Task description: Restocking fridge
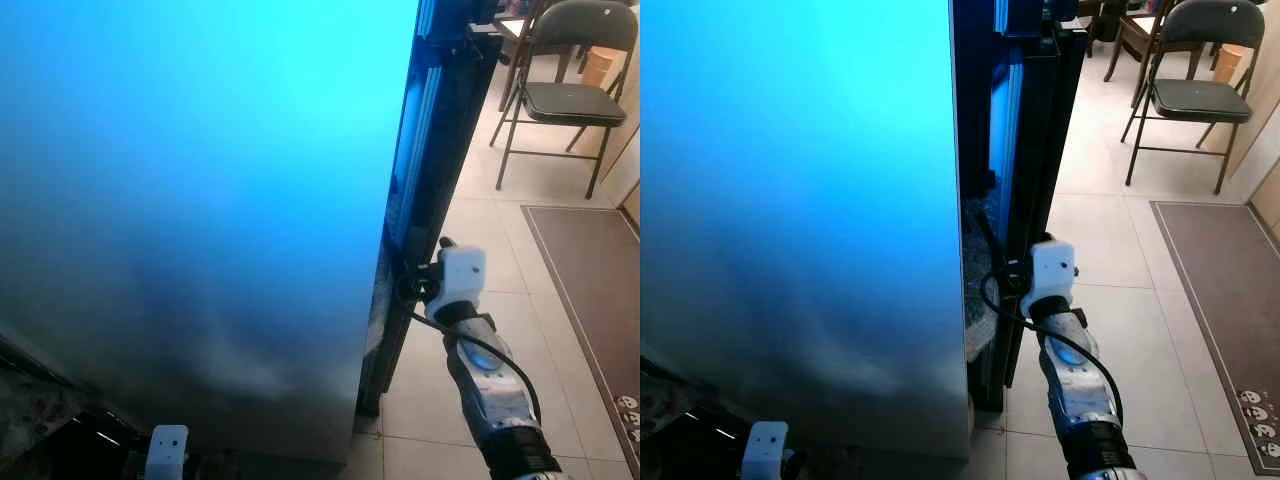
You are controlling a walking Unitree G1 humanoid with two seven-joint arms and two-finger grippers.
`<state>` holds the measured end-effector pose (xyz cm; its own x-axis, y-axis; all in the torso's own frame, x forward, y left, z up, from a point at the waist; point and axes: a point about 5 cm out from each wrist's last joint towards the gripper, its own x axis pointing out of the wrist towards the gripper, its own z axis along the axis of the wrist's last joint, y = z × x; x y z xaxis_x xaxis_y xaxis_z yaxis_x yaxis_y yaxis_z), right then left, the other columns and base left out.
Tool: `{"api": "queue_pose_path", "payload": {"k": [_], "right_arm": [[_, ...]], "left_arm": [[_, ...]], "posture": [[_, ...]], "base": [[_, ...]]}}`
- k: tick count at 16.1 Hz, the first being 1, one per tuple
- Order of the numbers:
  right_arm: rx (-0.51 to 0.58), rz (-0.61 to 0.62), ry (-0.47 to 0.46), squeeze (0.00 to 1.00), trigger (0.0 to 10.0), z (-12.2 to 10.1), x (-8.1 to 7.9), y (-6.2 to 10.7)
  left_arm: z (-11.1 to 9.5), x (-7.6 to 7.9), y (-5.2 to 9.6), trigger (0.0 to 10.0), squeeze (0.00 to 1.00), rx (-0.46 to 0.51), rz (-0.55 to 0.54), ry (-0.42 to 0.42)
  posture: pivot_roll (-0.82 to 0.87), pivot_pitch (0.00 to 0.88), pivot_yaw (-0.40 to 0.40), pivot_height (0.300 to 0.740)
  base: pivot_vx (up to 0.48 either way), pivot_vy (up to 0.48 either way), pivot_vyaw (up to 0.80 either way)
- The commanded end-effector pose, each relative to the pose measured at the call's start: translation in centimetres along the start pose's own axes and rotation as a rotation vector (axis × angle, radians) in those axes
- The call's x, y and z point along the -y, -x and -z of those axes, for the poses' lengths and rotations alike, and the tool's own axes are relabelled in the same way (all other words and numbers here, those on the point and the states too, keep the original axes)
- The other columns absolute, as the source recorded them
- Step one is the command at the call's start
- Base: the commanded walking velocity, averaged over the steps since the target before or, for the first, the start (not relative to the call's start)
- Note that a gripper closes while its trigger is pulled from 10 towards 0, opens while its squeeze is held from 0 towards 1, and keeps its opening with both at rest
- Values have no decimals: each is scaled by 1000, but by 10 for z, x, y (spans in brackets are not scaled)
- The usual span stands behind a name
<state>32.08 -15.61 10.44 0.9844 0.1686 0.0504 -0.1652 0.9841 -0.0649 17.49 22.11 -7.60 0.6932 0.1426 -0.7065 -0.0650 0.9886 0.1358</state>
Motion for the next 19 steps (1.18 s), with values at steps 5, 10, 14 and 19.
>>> {"api": "queue_pose_path", "payload": {"k": [5,10,14,19], "right_arm": [[-7,72,17,0,10000,1,-2,-7],[-26,168,35,0,10000,9,14,5],[-45,258,34,0,10000,15,31,14],[-98,417,75,0,10000,27,72,41]], "left_arm": [[2,0,0,10000,0,-16,2,-17],[3,1,0,10000,0,-20,4,-22],[2,1,0,10000,0,-17,4,-25],[0,1,-1,10000,0,-14,4,-25]], "posture": [[-91,30,84,740],[-92,31,84,740],[-92,26,86,740],[-95,20,86,740]], "base": [[0,0,0],[0,0,0],[0,0,0],[0,0,0]]}}
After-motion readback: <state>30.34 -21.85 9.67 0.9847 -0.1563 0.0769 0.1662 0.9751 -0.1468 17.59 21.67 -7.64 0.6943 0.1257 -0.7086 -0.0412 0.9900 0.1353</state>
